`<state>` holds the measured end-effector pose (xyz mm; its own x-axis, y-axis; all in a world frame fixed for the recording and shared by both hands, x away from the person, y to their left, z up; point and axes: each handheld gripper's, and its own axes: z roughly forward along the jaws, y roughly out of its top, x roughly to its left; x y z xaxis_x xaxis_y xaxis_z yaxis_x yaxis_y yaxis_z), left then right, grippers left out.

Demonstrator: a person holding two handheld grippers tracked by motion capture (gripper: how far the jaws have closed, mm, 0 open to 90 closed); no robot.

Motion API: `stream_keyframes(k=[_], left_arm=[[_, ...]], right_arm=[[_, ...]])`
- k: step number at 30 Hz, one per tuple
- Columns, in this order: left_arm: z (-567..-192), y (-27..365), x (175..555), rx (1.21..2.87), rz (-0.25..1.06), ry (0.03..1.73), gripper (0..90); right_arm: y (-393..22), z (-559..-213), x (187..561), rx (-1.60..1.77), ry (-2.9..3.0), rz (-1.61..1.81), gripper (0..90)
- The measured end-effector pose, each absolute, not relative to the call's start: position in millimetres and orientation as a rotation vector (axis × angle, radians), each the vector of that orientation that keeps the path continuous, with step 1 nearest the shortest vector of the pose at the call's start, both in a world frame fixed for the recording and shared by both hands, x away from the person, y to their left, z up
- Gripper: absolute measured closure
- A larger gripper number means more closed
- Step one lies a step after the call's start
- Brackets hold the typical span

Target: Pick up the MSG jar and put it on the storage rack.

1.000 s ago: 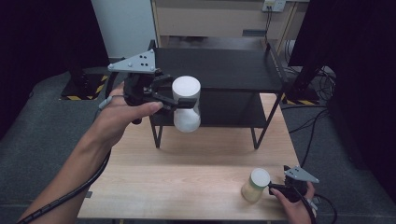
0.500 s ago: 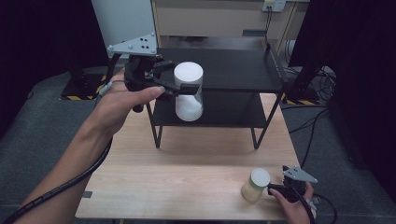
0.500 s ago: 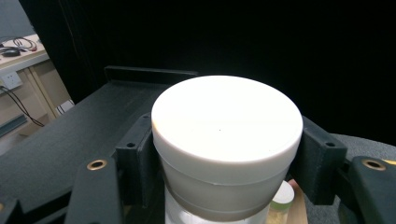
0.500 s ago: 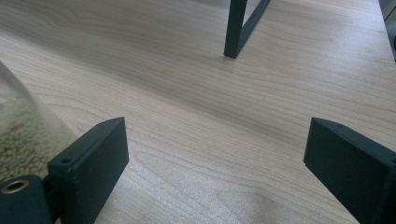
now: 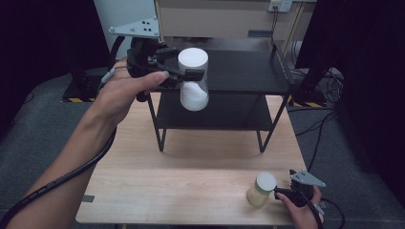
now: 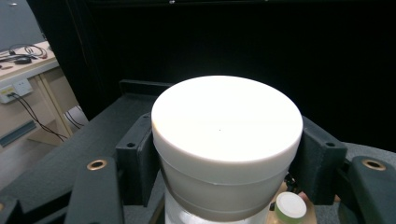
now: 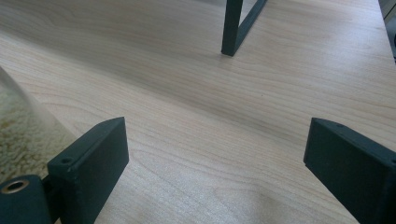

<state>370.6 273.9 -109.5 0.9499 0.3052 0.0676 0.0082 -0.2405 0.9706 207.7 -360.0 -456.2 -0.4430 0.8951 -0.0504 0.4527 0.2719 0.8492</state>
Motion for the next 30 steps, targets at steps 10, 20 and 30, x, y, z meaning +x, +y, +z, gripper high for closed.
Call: stream_keyframes(k=[10, 20, 30], left_arm=[[-108.4, 276.9, 385.5, 1.780, 0.290, 0.264, 32.5], [-110.9, 275.9, 406.2, 1.766, 0.309, 0.309, 32.5], [-115.4, 271.3, 426.6, 1.768, 0.319, 0.357, 32.5]], right_arm=[[-360.8, -457.6, 208.5, 1.216, 2.014, 1.076, 7.0], [-361.7, -459.0, 209.0, 1.228, 2.017, 1.070, 7.0], [-362.4, -460.1, 209.2, 1.233, 2.020, 1.066, 7.0]])
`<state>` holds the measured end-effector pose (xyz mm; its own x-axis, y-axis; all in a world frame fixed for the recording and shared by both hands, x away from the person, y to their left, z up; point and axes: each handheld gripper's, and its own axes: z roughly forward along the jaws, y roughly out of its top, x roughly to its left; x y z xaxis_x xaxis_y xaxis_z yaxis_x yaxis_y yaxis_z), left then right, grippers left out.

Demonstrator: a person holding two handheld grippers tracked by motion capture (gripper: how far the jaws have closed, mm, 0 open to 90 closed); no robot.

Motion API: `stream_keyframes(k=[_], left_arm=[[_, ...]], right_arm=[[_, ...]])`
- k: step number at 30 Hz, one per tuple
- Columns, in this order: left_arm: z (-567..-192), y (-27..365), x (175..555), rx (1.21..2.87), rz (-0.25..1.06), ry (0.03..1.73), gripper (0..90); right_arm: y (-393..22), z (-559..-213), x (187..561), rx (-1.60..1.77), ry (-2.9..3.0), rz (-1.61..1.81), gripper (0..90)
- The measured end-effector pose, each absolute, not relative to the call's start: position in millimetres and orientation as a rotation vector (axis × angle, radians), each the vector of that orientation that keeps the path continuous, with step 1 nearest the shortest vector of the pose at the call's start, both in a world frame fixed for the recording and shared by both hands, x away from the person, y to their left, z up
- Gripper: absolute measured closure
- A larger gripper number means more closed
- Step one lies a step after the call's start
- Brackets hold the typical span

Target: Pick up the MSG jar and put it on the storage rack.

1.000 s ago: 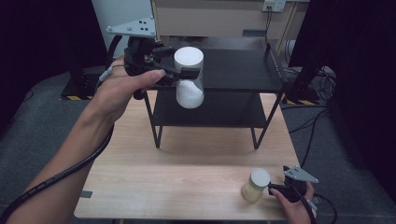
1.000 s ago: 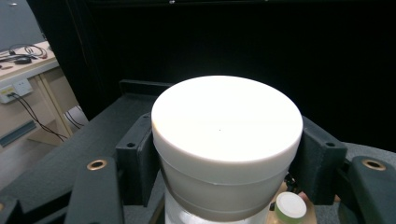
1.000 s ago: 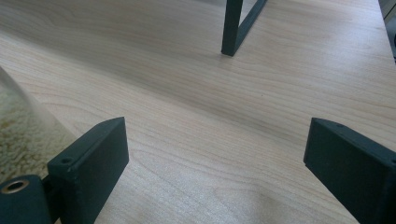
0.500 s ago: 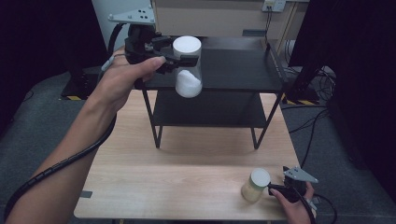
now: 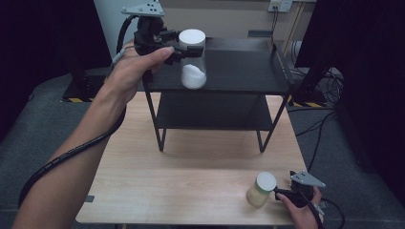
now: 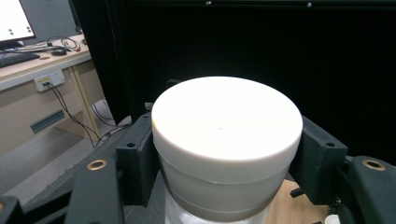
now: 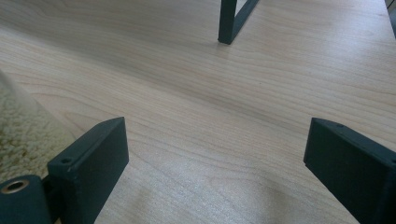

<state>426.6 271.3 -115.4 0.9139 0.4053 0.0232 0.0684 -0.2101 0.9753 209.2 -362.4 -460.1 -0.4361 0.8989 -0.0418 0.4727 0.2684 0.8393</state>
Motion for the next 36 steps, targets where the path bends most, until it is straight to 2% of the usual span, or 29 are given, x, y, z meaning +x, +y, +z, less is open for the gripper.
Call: stream_keyframes(k=[15, 36], left_arm=[[-123.1, 268.2, 447.0, 1.785, 0.335, 0.441, 32.5], [-122.5, 266.9, 448.2, 1.794, 0.339, 0.444, 32.3]], right_arm=[[-361.8, -460.4, 209.2, 1.230, 2.028, 1.063, 7.0], [-361.0, -459.8, 208.7, 1.223, 2.026, 1.064, 6.9]])
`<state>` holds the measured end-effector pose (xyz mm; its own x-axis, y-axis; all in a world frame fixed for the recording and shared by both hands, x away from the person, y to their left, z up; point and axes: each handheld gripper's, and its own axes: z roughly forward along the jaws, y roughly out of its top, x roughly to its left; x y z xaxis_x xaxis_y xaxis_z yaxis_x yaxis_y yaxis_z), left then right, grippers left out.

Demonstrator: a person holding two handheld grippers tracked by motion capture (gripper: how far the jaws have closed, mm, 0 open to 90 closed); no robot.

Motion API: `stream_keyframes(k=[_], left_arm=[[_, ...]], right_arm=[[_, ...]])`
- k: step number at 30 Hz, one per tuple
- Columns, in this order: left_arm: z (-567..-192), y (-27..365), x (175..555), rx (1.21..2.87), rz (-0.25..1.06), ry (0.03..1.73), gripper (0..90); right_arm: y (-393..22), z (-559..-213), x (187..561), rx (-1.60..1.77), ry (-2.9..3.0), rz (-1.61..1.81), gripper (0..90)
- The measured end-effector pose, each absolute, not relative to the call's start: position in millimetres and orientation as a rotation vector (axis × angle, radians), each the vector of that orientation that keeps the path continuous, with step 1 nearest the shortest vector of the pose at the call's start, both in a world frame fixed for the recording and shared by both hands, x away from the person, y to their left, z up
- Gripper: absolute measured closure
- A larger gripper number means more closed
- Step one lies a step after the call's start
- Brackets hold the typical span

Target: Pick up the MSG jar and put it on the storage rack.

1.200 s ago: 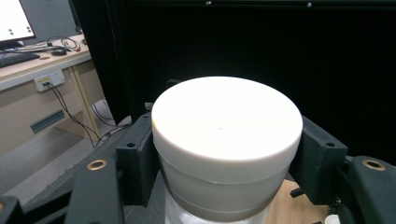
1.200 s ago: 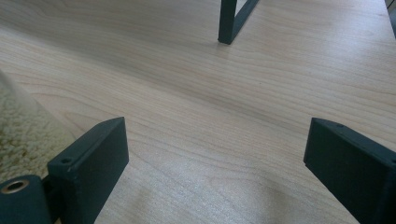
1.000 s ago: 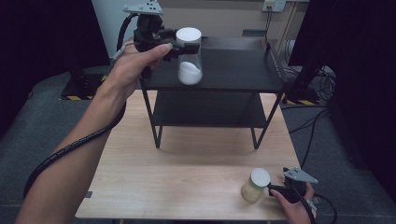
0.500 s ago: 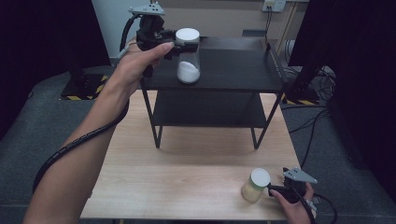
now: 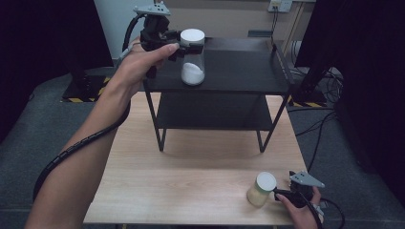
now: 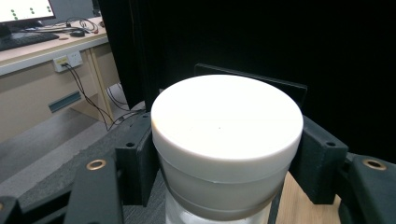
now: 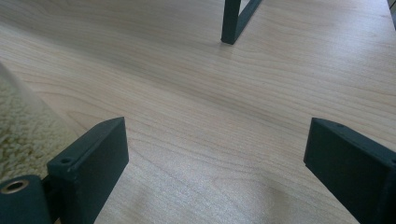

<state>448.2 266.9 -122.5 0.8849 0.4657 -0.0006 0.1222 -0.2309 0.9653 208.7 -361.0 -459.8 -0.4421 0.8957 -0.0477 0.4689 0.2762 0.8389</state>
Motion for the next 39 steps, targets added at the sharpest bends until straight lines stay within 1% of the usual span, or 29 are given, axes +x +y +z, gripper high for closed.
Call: stream_keyframes(k=[14, 15, 18, 21, 23, 28, 33, 39], left_arm=[[-121.9, 265.8, 448.0, 1.798, 0.346, 0.440, 31.1], [-121.2, 265.3, 447.7, 1.801, 0.351, 0.439, 29.7], [-120.1, 265.1, 447.7, 1.796, 0.355, 0.435, 17.5], [-118.3, 263.6, 446.3, 1.813, 0.368, 0.440, 9.4], [-117.0, 261.5, 441.2, 1.830, 0.400, 0.453, 6.0], [-116.6, 269.0, 427.8, 1.818, 0.425, 0.487, 3.0], [-118.6, 288.0, 406.3, 1.775, 0.443, 0.491, 2.7], [-126.4, 309.4, 366.4, 1.730, 0.486, 0.500, 2.6]], right_arm=[[-360.3, -460.2, 208.8, 1.226, 2.029, 1.061, 6.9], [-360.3, -460.2, 208.8, 1.226, 2.028, 1.061, 6.9], [-360.5, -459.7, 208.5, 1.225, 2.025, 1.063, 6.8], [-360.8, -459.0, 207.5, 1.224, 2.020, 1.063, 6.7], [-361.3, -458.9, 207.4, 1.222, 2.021, 1.064, 6.6], [-361.5, -458.2, 206.9, 1.220, 2.017, 1.071, 6.5], [-361.4, -457.4, 206.5, 1.213, 2.015, 1.074, 6.5], [-361.4, -457.2, 206.6, 1.211, 2.014, 1.072, 6.5]])
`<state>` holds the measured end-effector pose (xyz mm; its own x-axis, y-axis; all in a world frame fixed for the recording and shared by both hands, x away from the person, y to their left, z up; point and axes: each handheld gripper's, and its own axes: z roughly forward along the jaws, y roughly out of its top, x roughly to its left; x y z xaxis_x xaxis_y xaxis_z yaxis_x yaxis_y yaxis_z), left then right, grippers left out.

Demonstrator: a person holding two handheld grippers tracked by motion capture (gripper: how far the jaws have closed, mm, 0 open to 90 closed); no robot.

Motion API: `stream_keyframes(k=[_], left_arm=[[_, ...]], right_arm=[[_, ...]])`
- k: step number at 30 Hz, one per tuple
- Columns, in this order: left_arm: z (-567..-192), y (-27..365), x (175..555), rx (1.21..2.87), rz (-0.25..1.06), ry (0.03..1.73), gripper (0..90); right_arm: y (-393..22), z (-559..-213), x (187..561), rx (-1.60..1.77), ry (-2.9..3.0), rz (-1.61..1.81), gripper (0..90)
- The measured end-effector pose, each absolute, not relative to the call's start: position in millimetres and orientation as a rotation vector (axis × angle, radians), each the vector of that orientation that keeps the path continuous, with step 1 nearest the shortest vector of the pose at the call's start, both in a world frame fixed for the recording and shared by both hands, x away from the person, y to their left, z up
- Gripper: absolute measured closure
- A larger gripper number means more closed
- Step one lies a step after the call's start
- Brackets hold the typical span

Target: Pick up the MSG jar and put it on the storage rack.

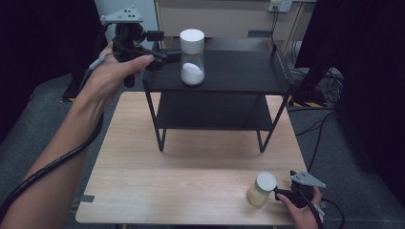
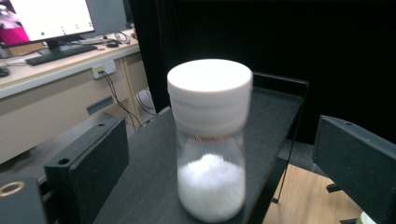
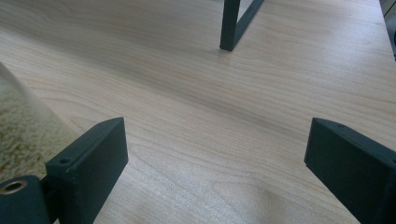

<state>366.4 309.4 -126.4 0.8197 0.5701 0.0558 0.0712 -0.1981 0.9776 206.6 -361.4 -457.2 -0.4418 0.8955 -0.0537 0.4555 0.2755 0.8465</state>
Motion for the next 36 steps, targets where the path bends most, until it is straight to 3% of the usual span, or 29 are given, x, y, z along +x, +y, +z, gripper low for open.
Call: stream_keyframes(k=[15, 27, 36], left_arm=[[-180.2, 322.6, 298.4, 1.748, 0.476, 0.476, 2.9], [-253.8, 303.6, 292.6, 1.769, 0.388, 0.465, 3.1], [-299.4, 291.8, 295.6, 1.821, 0.406, 0.463, 3.1]], right_arm=[[-358.6, -454.8, 205.7, 1.192, 2.007, 1.075, 6.5], [-360.6, -454.7, 204.1, 1.198, 1.999, 1.071, 6.5], [-363.2, -454.8, 202.8, 1.206, 1.991, 1.071, 6.5]])
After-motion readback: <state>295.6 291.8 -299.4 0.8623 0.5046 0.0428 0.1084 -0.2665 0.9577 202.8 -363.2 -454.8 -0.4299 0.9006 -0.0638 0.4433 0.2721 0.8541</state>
